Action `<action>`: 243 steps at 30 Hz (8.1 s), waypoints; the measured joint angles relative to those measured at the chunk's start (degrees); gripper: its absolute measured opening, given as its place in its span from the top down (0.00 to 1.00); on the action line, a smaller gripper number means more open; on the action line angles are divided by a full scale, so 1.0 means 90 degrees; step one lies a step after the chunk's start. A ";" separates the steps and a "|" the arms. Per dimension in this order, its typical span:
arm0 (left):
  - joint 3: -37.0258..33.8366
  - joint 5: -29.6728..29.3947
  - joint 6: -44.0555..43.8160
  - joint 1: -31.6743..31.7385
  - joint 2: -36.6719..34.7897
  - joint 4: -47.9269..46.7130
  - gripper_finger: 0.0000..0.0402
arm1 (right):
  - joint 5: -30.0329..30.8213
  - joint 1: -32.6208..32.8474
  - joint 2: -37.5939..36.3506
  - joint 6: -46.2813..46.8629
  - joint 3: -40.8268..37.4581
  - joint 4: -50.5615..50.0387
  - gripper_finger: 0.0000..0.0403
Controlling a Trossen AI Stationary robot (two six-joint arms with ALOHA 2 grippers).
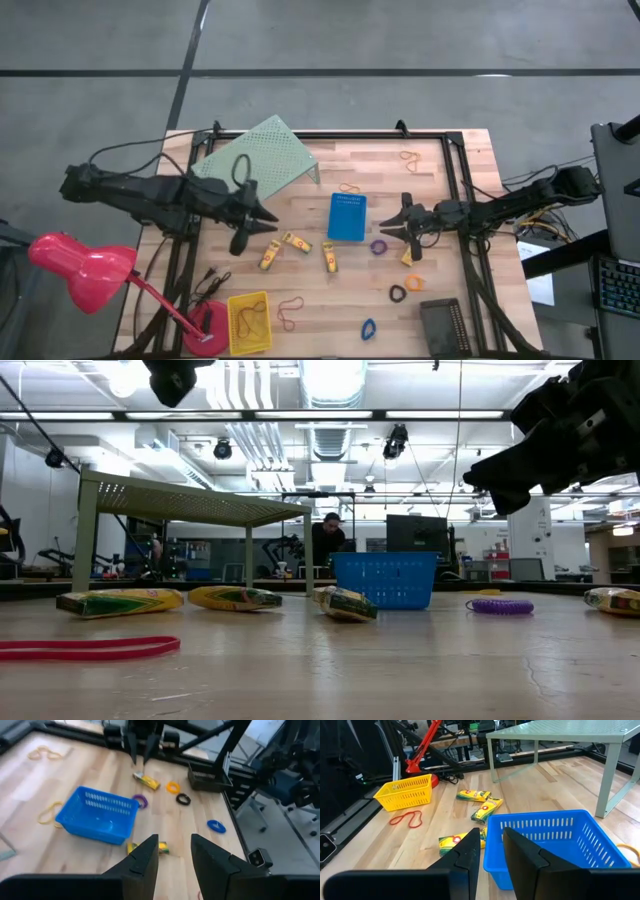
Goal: Pick & Place Office Desk Supplies
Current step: Put the bottom red rubber band into the yellow basket, then put the yellow rubber band into the yellow basket
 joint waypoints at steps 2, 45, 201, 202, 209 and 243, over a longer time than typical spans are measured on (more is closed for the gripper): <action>0.0000 0.0000 -0.0099 -0.0115 0.0345 0.0349 0.70 | -0.0002 0.0000 0.0000 0.0000 0.0000 -0.0002 0.81; 0.0098 -0.3163 -0.3001 -0.3521 0.3405 0.1406 0.47 | -0.0002 -0.0002 0.0005 0.0000 0.0000 -0.0005 0.83; 0.0322 0.0539 -0.8243 -0.3703 0.2930 -0.0865 1.00 | 0.0001 -0.0002 0.0002 0.0000 -0.0002 -0.0007 0.78; 0.0151 0.0618 -0.8378 -0.3703 0.2930 -0.0619 0.99 | -0.0001 -0.0002 0.0002 0.0000 -0.0002 -0.0007 0.78; -0.0735 0.0980 -0.9190 -0.3703 0.2930 0.0610 0.95 | -0.0001 -0.0002 0.0002 0.0000 -0.0002 -0.0006 0.80; -0.0805 0.0872 -0.8664 -0.3610 0.2861 0.1034 0.62 | 0.0001 -0.0002 0.0002 0.0000 -0.0002 -0.0007 0.81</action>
